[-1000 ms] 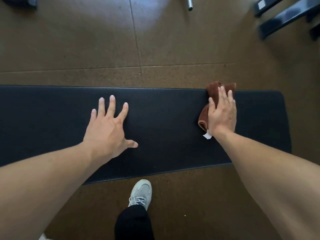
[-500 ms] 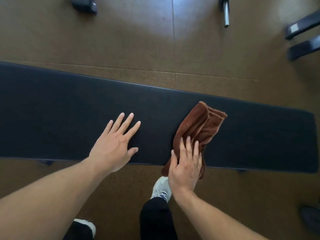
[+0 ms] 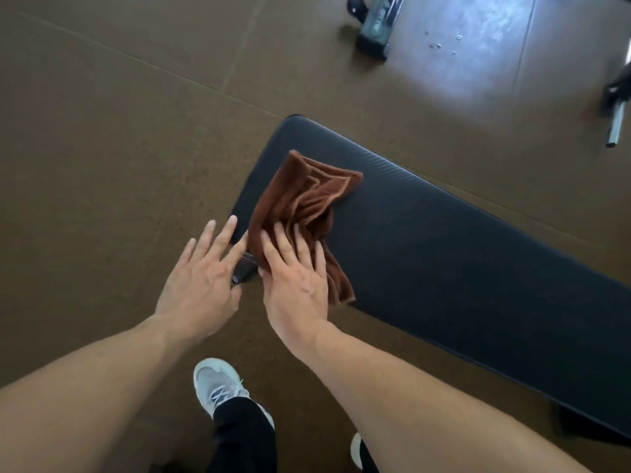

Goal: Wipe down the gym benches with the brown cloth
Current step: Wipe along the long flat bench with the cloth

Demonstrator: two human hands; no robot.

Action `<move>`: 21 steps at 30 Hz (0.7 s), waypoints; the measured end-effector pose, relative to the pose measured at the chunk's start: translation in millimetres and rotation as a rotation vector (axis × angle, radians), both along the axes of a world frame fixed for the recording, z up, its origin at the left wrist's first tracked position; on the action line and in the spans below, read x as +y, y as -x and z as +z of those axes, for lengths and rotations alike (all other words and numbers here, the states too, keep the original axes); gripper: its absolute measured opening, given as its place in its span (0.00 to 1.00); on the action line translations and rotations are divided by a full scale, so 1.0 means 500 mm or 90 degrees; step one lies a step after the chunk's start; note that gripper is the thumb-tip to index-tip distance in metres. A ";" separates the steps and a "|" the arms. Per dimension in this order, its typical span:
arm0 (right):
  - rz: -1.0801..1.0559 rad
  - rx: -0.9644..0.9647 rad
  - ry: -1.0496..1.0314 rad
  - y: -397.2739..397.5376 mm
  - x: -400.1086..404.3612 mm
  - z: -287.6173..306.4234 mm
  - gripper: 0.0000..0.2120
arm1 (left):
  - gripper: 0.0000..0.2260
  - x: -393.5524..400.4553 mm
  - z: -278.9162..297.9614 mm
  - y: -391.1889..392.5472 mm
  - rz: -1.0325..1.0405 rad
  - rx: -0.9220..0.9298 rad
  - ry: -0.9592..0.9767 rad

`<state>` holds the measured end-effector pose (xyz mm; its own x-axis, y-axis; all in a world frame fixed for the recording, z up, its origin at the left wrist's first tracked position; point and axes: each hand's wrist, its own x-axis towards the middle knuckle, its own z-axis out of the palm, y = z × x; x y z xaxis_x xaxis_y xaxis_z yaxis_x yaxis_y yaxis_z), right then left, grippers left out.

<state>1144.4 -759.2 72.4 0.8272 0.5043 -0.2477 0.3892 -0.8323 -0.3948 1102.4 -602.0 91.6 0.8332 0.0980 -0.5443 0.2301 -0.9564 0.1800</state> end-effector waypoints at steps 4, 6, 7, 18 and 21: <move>0.032 0.050 0.044 -0.017 0.125 0.014 0.31 | 0.39 0.100 0.042 0.035 0.080 0.150 0.069; 0.011 0.094 0.058 -0.033 0.167 0.035 0.27 | 0.39 0.127 0.077 0.043 0.097 0.191 0.114; -0.002 0.126 0.068 -0.044 0.184 0.044 0.25 | 0.38 0.137 0.095 0.043 0.118 0.191 0.136; -0.370 0.450 -0.213 -0.150 0.260 0.287 0.13 | 0.18 0.211 0.334 -0.116 0.648 0.097 0.392; -0.377 0.466 -0.246 -0.185 0.293 0.381 0.14 | 0.23 0.222 0.397 -0.184 0.754 0.098 0.475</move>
<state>1236.8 -612.9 262.8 0.6810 0.2150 -0.7000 -0.4893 -0.5776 -0.6535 1194.6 -491.2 289.8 0.3895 0.3415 -0.8554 0.8839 0.1227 0.4514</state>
